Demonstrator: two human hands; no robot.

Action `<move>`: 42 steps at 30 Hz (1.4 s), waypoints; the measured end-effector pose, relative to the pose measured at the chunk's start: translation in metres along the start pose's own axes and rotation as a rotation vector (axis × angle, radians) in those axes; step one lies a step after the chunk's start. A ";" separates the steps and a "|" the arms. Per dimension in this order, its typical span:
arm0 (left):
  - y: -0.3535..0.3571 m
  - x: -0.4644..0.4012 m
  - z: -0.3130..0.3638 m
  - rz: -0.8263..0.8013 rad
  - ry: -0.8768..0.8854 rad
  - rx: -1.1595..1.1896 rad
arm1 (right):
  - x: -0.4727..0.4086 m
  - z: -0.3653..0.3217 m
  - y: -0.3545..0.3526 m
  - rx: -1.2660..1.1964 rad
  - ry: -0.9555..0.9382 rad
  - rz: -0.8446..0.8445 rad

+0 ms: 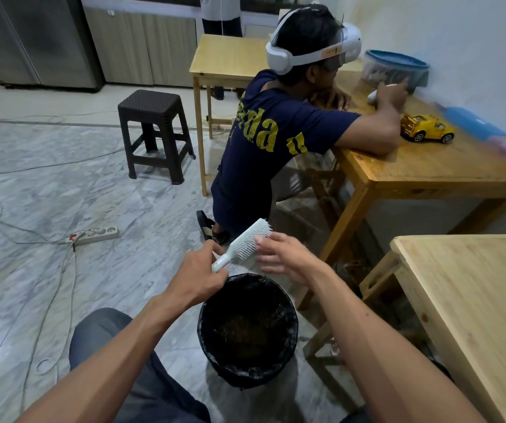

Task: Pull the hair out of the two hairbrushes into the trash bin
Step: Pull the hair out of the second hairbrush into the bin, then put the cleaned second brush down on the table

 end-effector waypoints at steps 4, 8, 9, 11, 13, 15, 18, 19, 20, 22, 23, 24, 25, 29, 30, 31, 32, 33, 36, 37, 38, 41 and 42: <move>0.007 0.006 0.018 -0.061 -0.015 0.175 | 0.001 -0.026 -0.001 -0.107 -0.132 0.063; 0.006 0.006 0.031 -0.031 0.065 0.096 | 0.009 -0.050 -0.007 -0.118 -0.206 0.129; 0.005 0.005 0.035 -0.033 0.085 0.095 | 0.012 -0.056 -0.009 -0.098 -0.217 0.142; 0.006 0.004 0.048 -0.024 0.121 0.097 | 0.019 -0.069 -0.017 -0.062 -0.234 0.156; 0.007 0.004 0.063 -0.019 0.167 0.093 | 0.028 -0.080 -0.029 -0.024 -0.244 0.174; 0.011 0.003 0.079 -0.031 0.224 0.095 | 0.037 -0.090 -0.045 0.010 -0.244 0.202; 0.022 0.001 0.105 -0.059 0.313 0.100 | 0.058 -0.103 -0.070 0.038 -0.236 0.274; 0.026 0.002 0.115 -0.074 0.341 0.108 | 0.066 -0.107 -0.079 0.049 -0.236 0.310; 0.030 0.003 0.126 -0.095 0.369 0.113 | 0.075 -0.111 -0.088 0.056 -0.236 0.353; 0.038 0.005 0.148 -0.130 0.427 0.101 | 0.097 -0.116 -0.106 0.057 -0.250 0.442; 0.043 0.008 0.160 -0.150 0.458 0.094 | 0.108 -0.118 -0.115 0.046 -0.260 0.484; 0.047 0.010 0.170 -0.170 0.486 0.094 | 0.118 -0.120 -0.124 0.038 -0.264 0.514; 0.051 0.012 0.180 -0.195 0.514 0.097 | 0.128 -0.120 -0.134 0.037 -0.265 0.548; 0.073 0.030 0.225 -0.329 0.665 0.091 | 0.174 -0.116 -0.177 0.037 -0.302 0.727; 0.079 0.036 0.236 -0.350 0.702 0.076 | 0.186 -0.114 -0.185 0.027 -0.319 0.771; 0.086 0.042 0.247 -0.361 0.729 0.057 | 0.198 -0.111 -0.194 0.022 -0.333 0.813; 0.094 0.048 0.258 -0.368 0.749 0.035 | 0.212 -0.108 -0.201 0.017 -0.340 0.855; 0.102 0.055 0.268 -0.380 0.769 0.016 | 0.226 -0.104 -0.208 0.017 -0.342 0.896; 0.132 0.081 0.297 -0.447 0.829 -0.044 | 0.271 -0.092 -0.230 0.021 -0.337 1.014; 0.141 0.091 0.305 -0.474 0.850 -0.059 | 0.286 -0.086 -0.237 0.021 -0.322 1.055; 0.150 0.101 0.313 -0.499 0.880 -0.073 | 0.302 -0.082 -0.244 0.018 -0.309 1.096; 0.175 0.131 0.333 -0.582 0.973 -0.116 | 0.348 -0.067 -0.259 0.011 -0.260 1.213; 0.183 0.140 0.340 -0.606 0.997 -0.135 | 0.363 -0.062 -0.262 0.004 -0.243 1.246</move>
Point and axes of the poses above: each hand's wrist, its own x-axis away from the middle knuckle, its own y-axis out of the palm, z = x × y, the point moved 1 cm from there along -x, towards the middle knuckle, and after that the axes turned 9 degrees about -y, right-handed, at the moved point
